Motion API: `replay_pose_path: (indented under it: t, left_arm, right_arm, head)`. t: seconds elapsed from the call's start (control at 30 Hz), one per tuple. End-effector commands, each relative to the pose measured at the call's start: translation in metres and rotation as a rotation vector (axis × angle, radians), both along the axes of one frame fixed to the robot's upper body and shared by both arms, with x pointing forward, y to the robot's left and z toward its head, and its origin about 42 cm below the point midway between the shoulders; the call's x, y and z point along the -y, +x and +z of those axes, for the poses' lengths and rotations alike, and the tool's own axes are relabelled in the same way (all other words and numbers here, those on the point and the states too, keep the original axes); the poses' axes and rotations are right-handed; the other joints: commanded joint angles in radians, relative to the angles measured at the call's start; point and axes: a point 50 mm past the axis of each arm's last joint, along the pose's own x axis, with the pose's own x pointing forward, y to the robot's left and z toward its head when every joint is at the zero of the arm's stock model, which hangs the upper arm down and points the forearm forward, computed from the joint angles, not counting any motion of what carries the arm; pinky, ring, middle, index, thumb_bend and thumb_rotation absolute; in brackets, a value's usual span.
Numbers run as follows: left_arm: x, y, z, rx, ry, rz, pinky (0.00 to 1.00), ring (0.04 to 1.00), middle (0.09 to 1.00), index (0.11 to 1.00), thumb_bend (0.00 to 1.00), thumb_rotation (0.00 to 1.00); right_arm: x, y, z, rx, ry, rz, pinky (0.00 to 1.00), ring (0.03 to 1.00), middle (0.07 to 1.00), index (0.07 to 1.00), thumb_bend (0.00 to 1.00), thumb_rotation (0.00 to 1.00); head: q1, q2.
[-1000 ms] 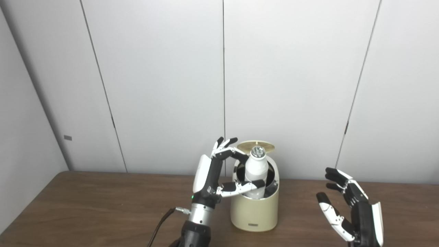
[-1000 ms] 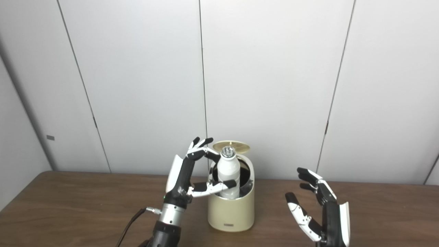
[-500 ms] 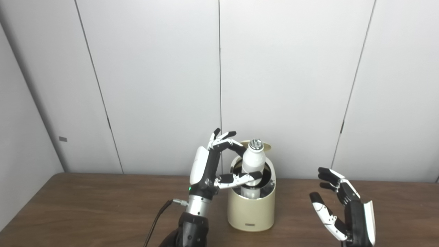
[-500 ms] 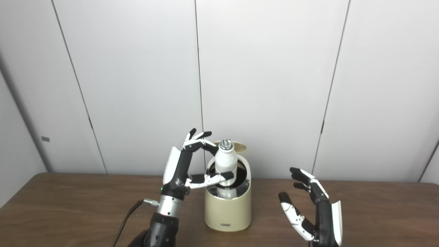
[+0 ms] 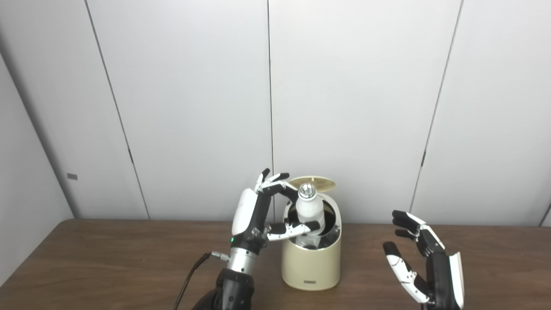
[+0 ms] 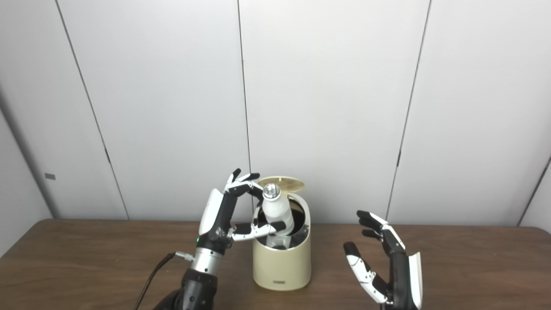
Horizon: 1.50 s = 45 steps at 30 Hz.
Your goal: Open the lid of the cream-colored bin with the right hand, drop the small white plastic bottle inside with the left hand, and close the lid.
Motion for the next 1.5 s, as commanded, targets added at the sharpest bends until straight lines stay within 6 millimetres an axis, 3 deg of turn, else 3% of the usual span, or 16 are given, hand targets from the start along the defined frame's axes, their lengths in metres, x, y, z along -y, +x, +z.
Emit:
replay_pose_path:
  t: [0.0, 0.6, 0.63, 0.67, 0.7, 0.77, 0.87, 1.1, 1.2, 1.33, 1.47]
  left_arm:
    - [0.003, 0.010, 0.029, 0.082, -0.023, -0.019, 1.00, 0.841, 0.477, 0.488, 0.52, 0.00]
    - [-0.001, 0.006, 0.022, 0.030, -0.023, -0.068, 1.00, 0.875, 0.494, 0.479, 0.52, 0.00]
    - [-0.001, 0.006, 0.022, 0.024, -0.024, -0.074, 1.00, 0.878, 0.508, 0.483, 0.52, 0.04]
    - [-0.002, 0.007, 0.021, 0.017, -0.026, -0.080, 1.00, 0.884, 0.524, 0.501, 0.80, 0.25]
    - [-0.002, 0.007, 0.021, 0.006, -0.031, -0.088, 1.00, 0.888, 0.531, 0.508, 0.90, 0.35]
    - [-0.002, 0.007, 0.021, -0.002, -0.031, -0.094, 1.00, 0.903, 0.547, 0.524, 0.98, 0.51]
    - [-0.003, 0.007, 0.020, 0.004, -0.017, -0.082, 1.00, 0.908, 0.564, 0.539, 1.00, 0.61]
    - [-0.004, 0.008, 0.019, 0.002, -0.013, -0.078, 1.00, 0.924, 0.604, 0.561, 1.00, 0.63]
    - [-0.004, 0.008, 0.020, 0.004, -0.011, -0.077, 1.00, 0.936, 0.707, 0.573, 1.00, 0.62]
    - [-0.004, 0.008, 0.021, 0.010, -0.003, -0.076, 1.00, 0.931, 0.627, 0.581, 1.00, 0.62]
    - [-0.004, 0.006, 0.022, 0.010, -0.007, -0.088, 1.00, 0.933, 0.643, 0.588, 1.00, 0.61]
  right_arm:
    - [-0.002, 0.002, 0.017, 0.086, 0.009, 0.019, 0.68, 0.747, 0.757, 0.732, 0.33, 0.54]
    - [-0.001, 0.001, 0.018, 0.090, 0.000, 0.023, 0.66, 0.741, 0.754, 0.727, 0.32, 0.52]
    - [-0.001, 0.001, 0.018, 0.091, -0.002, 0.022, 0.66, 0.743, 0.753, 0.727, 0.32, 0.52]
    - [-0.002, 0.001, 0.019, 0.093, -0.003, 0.022, 0.67, 0.746, 0.752, 0.725, 0.32, 0.52]
    - [-0.002, 0.001, 0.019, 0.094, 0.001, 0.025, 0.66, 0.744, 0.751, 0.722, 0.32, 0.53]
    - [-0.003, 0.000, 0.020, 0.094, 0.006, 0.029, 0.67, 0.747, 0.752, 0.721, 0.32, 0.51]
    - [-0.004, 0.000, 0.020, 0.094, 0.005, 0.029, 0.67, 0.745, 0.754, 0.723, 0.31, 0.50]
    - [-0.005, 0.000, 0.020, 0.094, 0.004, 0.029, 0.67, 0.742, 0.755, 0.723, 0.32, 0.51]
    - [-0.005, 0.001, 0.020, 0.094, 0.008, 0.027, 0.68, 0.749, 0.756, 0.725, 0.32, 0.51]
    - [-0.004, 0.001, 0.020, 0.095, -0.002, 0.019, 0.67, 0.741, 0.753, 0.725, 0.31, 0.50]
    - [-0.003, 0.002, 0.019, 0.091, 0.008, 0.028, 0.68, 0.750, 0.757, 0.725, 0.31, 0.50]
  head:
    - [-0.001, -0.001]
    - [-0.003, 0.003]
    - [-0.003, 0.002]
    - [-0.003, 0.002]
    - [-0.002, 0.003]
    - [-0.002, 0.002]
    - [-0.002, 0.001]
    - [-0.001, -0.001]
    - [-0.002, -0.001]
    - [-0.002, -0.001]
    - [0.001, 0.001]
